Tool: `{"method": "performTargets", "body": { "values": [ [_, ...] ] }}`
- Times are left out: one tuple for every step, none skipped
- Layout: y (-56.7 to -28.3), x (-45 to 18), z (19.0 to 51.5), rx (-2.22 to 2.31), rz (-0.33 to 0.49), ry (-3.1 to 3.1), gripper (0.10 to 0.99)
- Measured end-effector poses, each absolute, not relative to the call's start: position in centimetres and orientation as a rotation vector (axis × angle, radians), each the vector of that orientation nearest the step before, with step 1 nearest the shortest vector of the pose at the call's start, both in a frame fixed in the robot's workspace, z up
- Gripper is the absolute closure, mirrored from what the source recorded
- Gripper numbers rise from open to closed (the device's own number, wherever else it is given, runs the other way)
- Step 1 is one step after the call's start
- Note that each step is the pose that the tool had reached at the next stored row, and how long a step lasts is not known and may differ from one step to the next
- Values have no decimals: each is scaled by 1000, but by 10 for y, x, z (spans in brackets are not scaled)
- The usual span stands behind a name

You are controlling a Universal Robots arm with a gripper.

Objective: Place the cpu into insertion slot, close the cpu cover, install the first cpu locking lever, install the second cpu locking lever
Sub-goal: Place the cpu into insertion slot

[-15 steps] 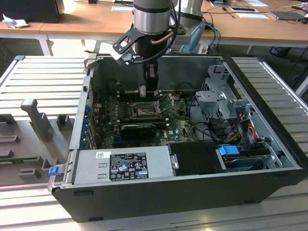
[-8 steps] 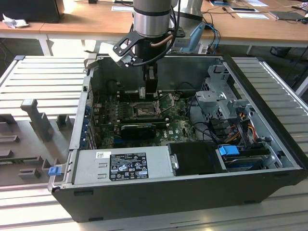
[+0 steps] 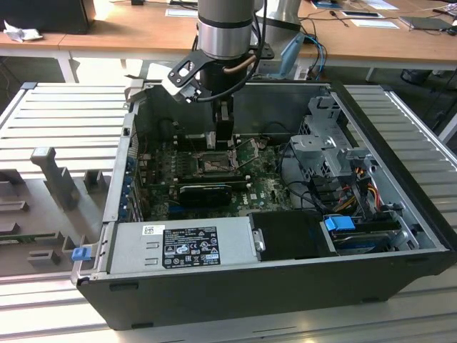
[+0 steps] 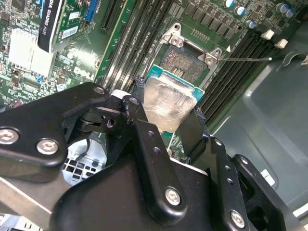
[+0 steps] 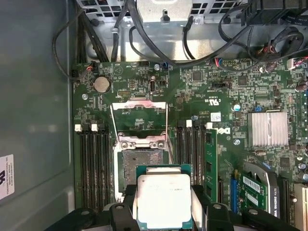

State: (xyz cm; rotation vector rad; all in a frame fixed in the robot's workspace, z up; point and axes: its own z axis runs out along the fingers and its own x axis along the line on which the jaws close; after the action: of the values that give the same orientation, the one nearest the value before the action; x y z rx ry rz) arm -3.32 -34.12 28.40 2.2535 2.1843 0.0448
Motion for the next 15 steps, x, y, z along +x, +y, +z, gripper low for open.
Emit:
{"method": "performTargets", "body": {
  "values": [
    [-341,-33,283,2253,45,2184,553],
    [-341,-33,282,2253,45,2184,553],
    [-341,-33,281,2253,45,2184,553],
    [-341,-33,279,2253,45,2184,553],
    [-341,-33,277,2253,45,2184,553],
    [-341,-33,276,2253,45,2184,553],
    [-341,-33,275,2253,45,2184,553],
    [-341,-33,274,2254,45,2184,553],
    [-341,-33,274,2254,44,2184,553],
    [-341,-33,271,2254,44,2184,553],
    [-341,-33,269,2254,44,2184,553],
    [-341,-33,266,2254,44,2184,553],
    [-341,-33,263,2254,44,2184,553],
    [-341,-33,261,2254,44,2185,553],
    [-341,-33,258,2254,44,2185,553]
  ]
}}
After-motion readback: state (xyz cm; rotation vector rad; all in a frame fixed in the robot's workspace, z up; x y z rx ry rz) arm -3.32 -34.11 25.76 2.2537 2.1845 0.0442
